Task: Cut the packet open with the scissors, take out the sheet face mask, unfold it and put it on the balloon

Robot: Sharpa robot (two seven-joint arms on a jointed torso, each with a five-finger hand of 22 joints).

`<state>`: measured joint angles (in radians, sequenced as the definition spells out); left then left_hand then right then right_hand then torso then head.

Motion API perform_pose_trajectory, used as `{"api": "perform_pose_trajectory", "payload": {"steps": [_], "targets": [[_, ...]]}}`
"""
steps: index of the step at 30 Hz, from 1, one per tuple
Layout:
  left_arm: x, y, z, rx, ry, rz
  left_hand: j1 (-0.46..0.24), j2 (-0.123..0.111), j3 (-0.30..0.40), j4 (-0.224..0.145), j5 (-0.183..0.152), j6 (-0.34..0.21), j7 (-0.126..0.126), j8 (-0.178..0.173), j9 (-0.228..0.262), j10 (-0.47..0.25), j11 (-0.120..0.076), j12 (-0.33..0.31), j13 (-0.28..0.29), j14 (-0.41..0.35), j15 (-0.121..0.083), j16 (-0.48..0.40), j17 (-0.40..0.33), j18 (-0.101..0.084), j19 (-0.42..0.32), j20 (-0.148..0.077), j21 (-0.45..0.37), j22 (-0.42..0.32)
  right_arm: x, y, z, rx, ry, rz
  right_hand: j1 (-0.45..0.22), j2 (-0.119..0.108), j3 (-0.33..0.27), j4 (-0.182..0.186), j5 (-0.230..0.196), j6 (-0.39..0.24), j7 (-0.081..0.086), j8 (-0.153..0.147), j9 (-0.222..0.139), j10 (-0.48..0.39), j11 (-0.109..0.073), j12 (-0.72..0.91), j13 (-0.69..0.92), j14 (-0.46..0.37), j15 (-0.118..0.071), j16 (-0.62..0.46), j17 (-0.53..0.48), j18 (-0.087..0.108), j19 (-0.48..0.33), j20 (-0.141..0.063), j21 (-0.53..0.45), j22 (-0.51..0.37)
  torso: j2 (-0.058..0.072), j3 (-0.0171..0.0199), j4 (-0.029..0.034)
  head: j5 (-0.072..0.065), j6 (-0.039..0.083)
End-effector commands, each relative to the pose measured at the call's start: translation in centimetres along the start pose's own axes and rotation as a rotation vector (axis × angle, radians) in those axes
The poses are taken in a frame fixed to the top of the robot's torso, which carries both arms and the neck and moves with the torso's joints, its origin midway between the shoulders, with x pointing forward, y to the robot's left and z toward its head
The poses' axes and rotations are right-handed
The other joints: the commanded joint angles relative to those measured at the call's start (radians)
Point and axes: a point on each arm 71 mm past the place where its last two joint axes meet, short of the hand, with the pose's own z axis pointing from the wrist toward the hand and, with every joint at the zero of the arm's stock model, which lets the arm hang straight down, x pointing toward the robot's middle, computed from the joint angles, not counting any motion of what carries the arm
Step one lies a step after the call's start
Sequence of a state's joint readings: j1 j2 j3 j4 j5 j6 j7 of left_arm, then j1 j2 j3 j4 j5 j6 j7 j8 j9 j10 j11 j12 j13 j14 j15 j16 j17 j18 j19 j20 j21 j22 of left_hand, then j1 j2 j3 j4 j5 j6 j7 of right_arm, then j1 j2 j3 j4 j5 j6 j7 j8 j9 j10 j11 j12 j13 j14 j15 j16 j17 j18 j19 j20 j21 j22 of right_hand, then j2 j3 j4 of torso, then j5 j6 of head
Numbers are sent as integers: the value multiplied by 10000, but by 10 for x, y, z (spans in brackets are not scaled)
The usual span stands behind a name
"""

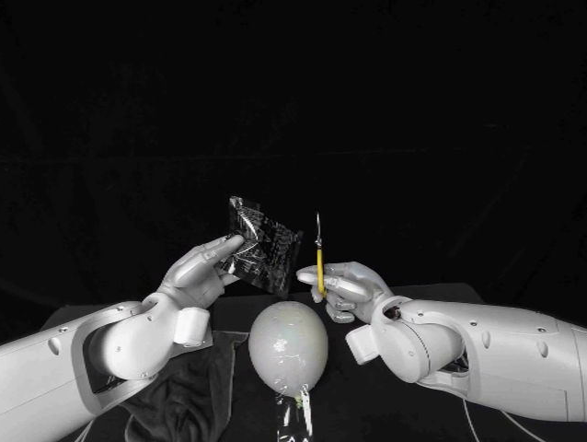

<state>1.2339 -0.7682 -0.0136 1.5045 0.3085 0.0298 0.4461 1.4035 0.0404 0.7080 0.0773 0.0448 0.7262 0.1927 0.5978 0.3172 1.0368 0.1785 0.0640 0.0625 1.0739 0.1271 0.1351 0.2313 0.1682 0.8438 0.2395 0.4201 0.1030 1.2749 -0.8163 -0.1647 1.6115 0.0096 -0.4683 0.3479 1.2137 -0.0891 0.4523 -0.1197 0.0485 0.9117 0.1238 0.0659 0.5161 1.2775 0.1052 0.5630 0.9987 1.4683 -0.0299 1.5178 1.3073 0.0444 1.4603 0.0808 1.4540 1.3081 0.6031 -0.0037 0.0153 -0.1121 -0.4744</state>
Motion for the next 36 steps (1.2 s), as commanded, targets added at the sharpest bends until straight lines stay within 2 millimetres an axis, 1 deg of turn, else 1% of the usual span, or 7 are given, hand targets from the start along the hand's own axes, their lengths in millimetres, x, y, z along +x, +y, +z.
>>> {"api": "perform_pose_trajectory", "payload": {"steps": [1, 6, 11, 20, 24, 28, 36], "targets": [[4, 0, 1, 30, 274, -88, -52, 11, 57, -9, 32, -35, 380, 35, 3367, 66, -15, 5, 7, 78, 13, -66, -3, 164, 76, -22, -40, -8, 3, 2, 1, -169, 261, 111, 136, 27, -59, 8, 1, -1231, 7, -31, -11, 2460, -710, 5644, 1587, 851, -6, 62, 1828, -100, 164, -21, -22, 1932, -6, -3, -4, 21, 2], [6, 1, 1, -10, 344, -103, -55, 2, 61, -14, 31, -41, 378, 54, 3388, 71, -17, 5, 7, 85, 11, -67, -4, 164, 89, -26, -45, -15, 6, 3, 4, -192, 293, 145, 149, 28, -66, 2, 0, -1243, 4, -32, -19, 2460, -711, 5646, 1585, 851, -6, 65, 1833, -100, 164, -22, -21, 1934, -7, 1, 5, 29, 19], [8, 1, 1, -36, 402, -121, -56, -5, 64, -19, 31, -45, 376, 68, 3404, 74, -19, 4, 6, 90, 9, -68, -5, 164, 98, -29, -49, -19, 10, 4, 8, -197, 347, 172, 171, 47, -81, 2, 0, -1261, 16, -29, -36, 2457, -707, 5640, 1570, 852, -6, 67, 1836, -98, 158, -26, -28, 1931, -3, -6, -6, 19, 24], [9, 2, 1, -61, 482, -109, -57, -9, 65, -21, 30, -47, 375, 75, 3411, 73, -19, 3, 6, 90, 9, -69, -5, 164, 101, -30, -51, -22, 16, 6, 14, -205, 406, 241, 194, 77, -88, 4, 0, -1262, 32, -22, -49, 2457, -694, 5649, 1569, 853, 0, 73, 1846, -94, 146, -27, -44, 1923, 2, -8, 16, -3, 26], [9, 2, 1, -56, 463, -90, -59, -13, 64, -21, 29, -47, 375, 79, 3415, 73, -18, 2, 5, 90, 9, -70, -6, 163, 103, -31, -53, -23, 19, 7, 14, -221, 519, 300, 208, 117, -109, 19, 0, -1224, 53, 3, -61, 2456, -676, 5660, 1565, 853, 15, 76, 1850, -97, 149, -27, -39, 1927, -4, -7, -3, -1, 1], [8, 1, 1, -46, 415, -62, -59, -13, 64, -21, 29, -47, 375, 79, 3415, 73, -18, 2, 5, 90, 9, -70, -6, 163, 103, -31, -53, -23, 22, 8, 13, -254, 611, 347, 213, 165, -164, 50, -2, -1066, 89, 70, -71, 2456, -646, 5690, 1565, 857, 42, 88, 1870, -99, 152, -19, -36, 1933, -7, -5, -5, 0, 3], [3, 0, 0, 4, 216, 111, -56, -9, 75, -25, 29, -50, 372, 100, 3438, 72, -20, -1, 4, 90, 8, -75, -8, 161, 111, -34, -63, -32, 26, 12, 10, -390, 779, 459, 220, 348, -288, 164, 1, -315, 212, 315, -119, 2442, -534, 5776, 1542, 865, 142, 118, 1913, -105, 159, 38, -29, 1949, -10, 0, -12, -49, 9]]}}
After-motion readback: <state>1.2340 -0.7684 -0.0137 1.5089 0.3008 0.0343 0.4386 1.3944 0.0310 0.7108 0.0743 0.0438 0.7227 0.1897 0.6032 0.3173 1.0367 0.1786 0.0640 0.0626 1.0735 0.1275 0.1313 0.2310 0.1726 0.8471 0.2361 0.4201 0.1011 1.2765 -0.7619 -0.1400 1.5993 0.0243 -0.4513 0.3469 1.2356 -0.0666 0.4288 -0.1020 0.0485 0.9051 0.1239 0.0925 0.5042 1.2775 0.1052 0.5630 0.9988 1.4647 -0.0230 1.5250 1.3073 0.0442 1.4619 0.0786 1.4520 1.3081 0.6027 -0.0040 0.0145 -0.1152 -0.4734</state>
